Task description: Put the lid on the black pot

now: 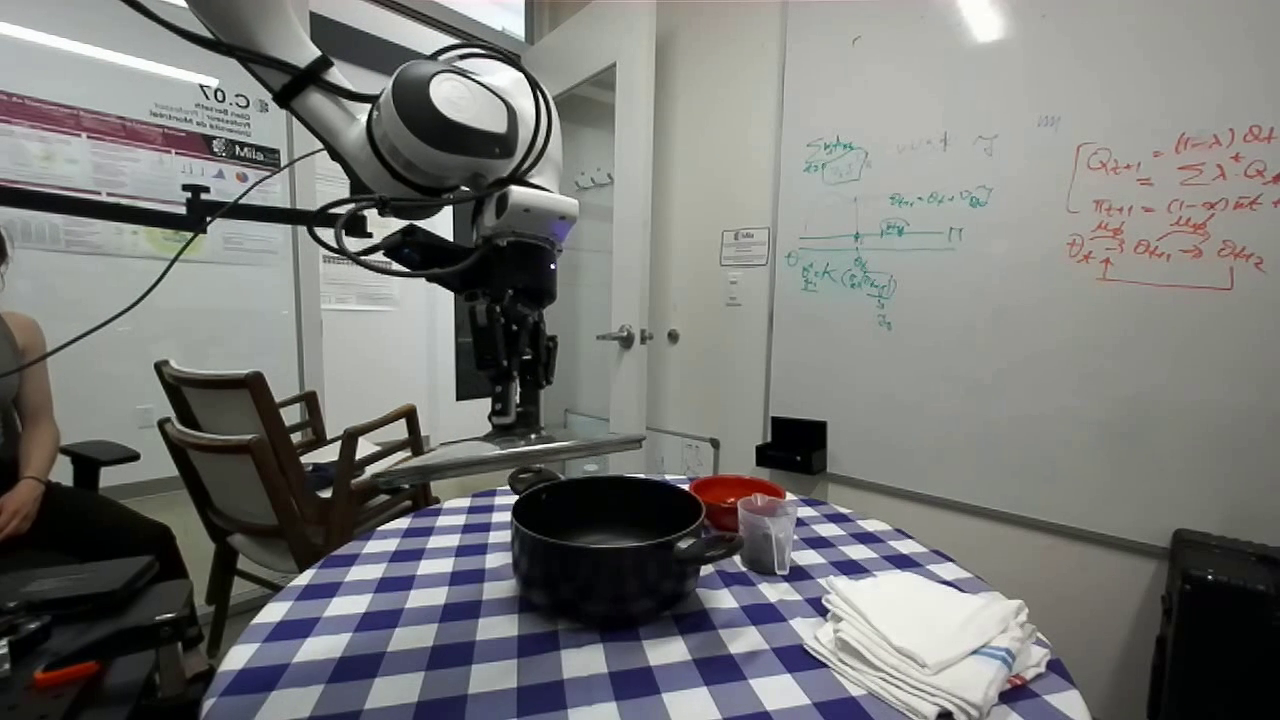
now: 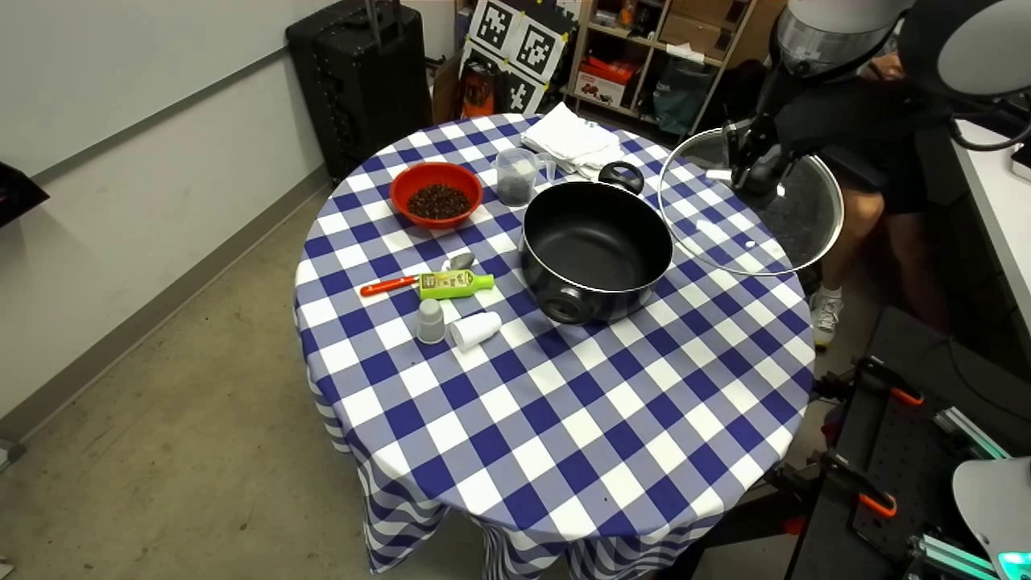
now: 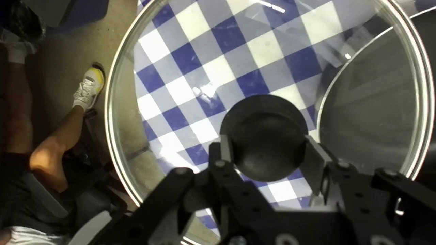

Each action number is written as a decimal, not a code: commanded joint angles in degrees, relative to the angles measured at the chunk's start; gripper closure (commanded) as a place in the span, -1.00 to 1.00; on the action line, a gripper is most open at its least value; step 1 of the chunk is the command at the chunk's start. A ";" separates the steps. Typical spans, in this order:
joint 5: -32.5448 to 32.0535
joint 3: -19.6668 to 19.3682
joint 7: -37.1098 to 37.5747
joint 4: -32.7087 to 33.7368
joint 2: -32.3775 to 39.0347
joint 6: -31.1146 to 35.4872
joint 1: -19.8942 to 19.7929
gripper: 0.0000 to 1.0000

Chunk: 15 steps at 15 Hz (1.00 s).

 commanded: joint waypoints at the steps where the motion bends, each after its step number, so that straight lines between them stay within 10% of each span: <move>1: -1.89 2.39 -2.22 6.72 5.96 2.92 0.88 0.50; 15: 2.30 0.95 -17.54 20.13 20.20 11.55 2.93 0.50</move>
